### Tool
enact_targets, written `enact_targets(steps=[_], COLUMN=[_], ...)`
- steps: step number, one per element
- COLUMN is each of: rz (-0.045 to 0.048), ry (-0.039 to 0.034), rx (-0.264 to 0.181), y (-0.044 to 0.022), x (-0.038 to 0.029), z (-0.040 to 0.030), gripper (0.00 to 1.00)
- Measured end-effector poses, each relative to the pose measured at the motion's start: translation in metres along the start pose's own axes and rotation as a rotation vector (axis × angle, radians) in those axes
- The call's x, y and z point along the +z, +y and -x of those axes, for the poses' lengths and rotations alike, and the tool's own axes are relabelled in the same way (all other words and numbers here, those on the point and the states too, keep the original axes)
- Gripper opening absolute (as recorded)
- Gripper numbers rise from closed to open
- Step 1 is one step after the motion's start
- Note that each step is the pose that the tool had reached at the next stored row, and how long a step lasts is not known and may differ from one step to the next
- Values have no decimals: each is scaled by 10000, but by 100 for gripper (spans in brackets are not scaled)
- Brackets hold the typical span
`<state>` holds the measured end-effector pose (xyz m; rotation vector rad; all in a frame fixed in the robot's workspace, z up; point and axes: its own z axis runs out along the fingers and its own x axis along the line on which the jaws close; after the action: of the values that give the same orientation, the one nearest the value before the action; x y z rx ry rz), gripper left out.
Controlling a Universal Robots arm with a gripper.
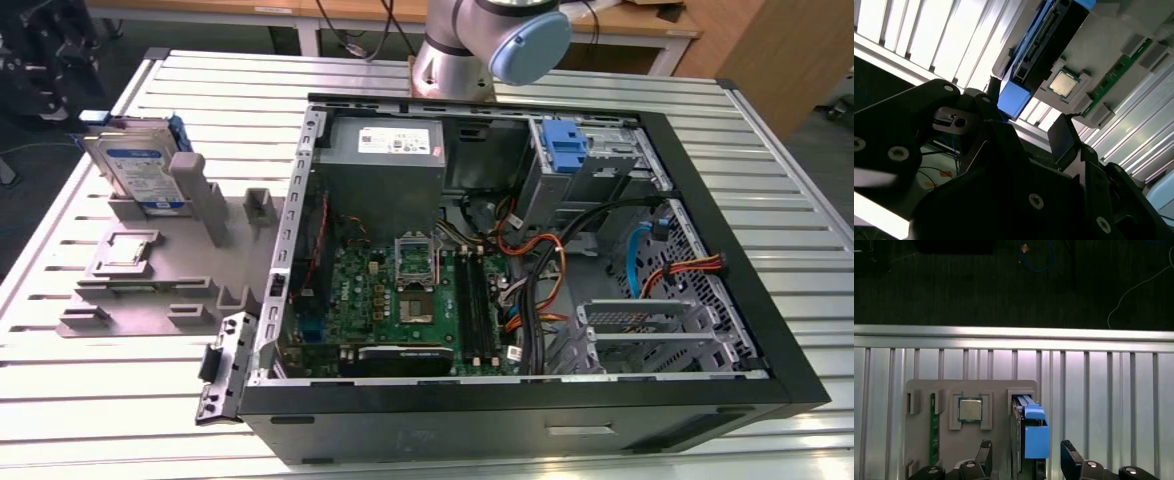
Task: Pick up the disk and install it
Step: 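Pick up the disk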
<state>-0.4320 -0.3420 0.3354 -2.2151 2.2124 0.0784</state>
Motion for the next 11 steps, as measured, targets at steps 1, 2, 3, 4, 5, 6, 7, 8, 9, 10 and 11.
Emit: enact_targets(steps=[1,2,3,4,5,6,7,8,9,10,11], rz=[-2,-5,-6,-6,-6,-4,-5,-5,-6,-7,-5], ry=[-34,-59,-64,-67,-69,-71,-75,-76,-76,-77,-81], rx=[-2,-3,-3,-2,-2,-2,-1,-1,-2,-5,-24], y=[10,15,15,15,15,15,16,16,15,15,15], x=[6,10,10,11,10,10,10,11,15,24,38], z=[-1,-1,0,0,0,0,0,0,0,-1,-1], gripper=[65,65,65,65,65,65,65,65,65,65,65])
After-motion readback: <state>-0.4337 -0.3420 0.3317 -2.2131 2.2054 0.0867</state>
